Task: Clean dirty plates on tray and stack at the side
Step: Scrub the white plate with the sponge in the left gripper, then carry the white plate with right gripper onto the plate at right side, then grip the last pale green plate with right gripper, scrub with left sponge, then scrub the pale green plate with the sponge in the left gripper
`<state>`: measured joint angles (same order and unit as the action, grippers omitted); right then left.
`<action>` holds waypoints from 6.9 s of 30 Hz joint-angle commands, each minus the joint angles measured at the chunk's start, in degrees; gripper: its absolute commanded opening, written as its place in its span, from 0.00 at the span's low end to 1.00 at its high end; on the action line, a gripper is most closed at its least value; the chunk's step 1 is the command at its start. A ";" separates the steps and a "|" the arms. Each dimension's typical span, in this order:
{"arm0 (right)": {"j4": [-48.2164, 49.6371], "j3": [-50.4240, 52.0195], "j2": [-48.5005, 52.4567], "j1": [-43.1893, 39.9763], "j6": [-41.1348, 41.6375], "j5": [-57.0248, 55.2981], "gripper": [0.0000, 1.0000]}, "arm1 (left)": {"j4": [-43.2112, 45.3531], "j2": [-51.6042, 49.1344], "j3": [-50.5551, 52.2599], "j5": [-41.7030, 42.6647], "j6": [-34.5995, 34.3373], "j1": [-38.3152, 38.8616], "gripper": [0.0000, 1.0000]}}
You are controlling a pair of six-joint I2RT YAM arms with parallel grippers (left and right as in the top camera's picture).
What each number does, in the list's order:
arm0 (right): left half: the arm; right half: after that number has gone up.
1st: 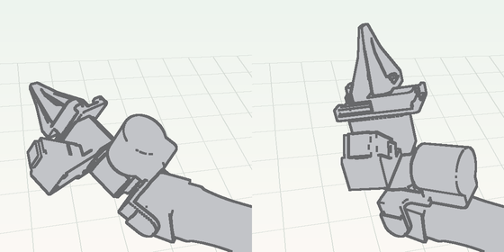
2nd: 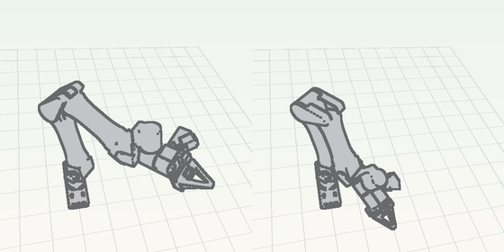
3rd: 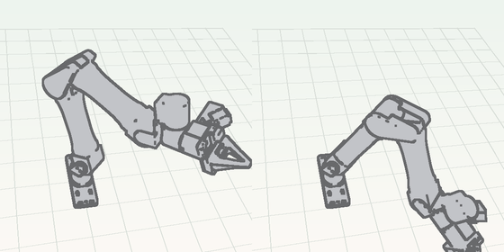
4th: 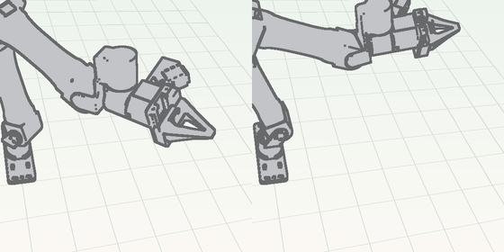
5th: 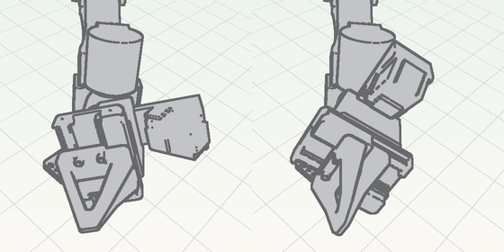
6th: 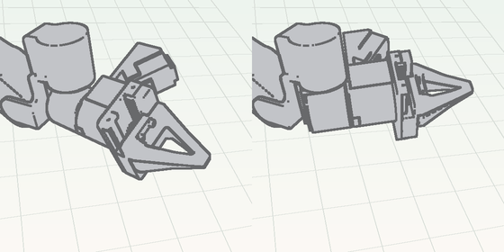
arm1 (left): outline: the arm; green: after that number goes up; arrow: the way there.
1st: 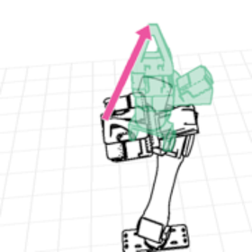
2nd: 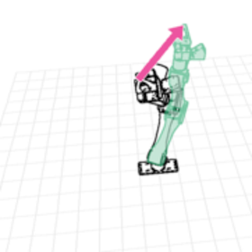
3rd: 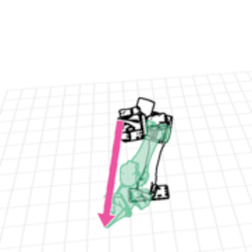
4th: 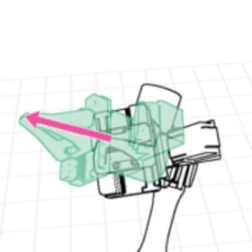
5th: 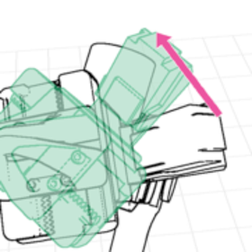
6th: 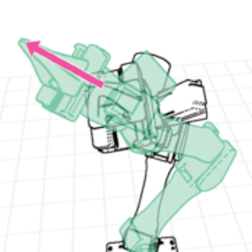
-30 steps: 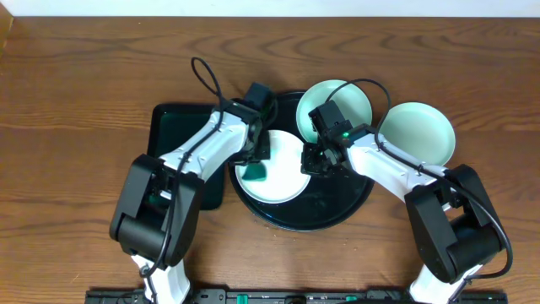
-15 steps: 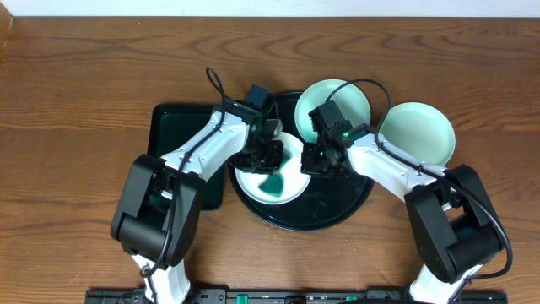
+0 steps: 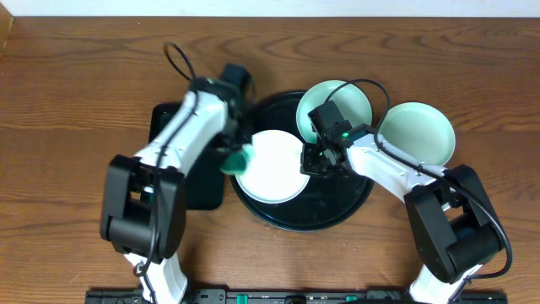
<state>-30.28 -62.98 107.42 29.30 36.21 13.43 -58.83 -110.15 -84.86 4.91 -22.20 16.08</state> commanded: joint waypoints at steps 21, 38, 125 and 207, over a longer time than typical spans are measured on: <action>-10.67 -0.87 -20.59 10.62 -10.03 -33.83 0.01 | -9.29 9.79 -15.91 0.68 1.97 -13.57 0.07; -12.63 -0.87 -26.95 34.93 -19.21 -93.02 0.01 | -9.25 9.79 -15.87 0.42 1.99 -14.78 0.07; -0.90 -14.49 -0.26 -26.08 -39.23 0.00 0.41 | -8.39 9.79 -15.87 0.44 0.48 -14.78 0.07; -3.98 -4.61 4.28 -10.75 -10.58 4.87 0.01 | 12.90 -14.78 -7.82 21.49 0.11 17.35 0.07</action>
<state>-34.59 -68.05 110.26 18.81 26.50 17.37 -47.18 -123.52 -93.08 20.71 -25.02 32.77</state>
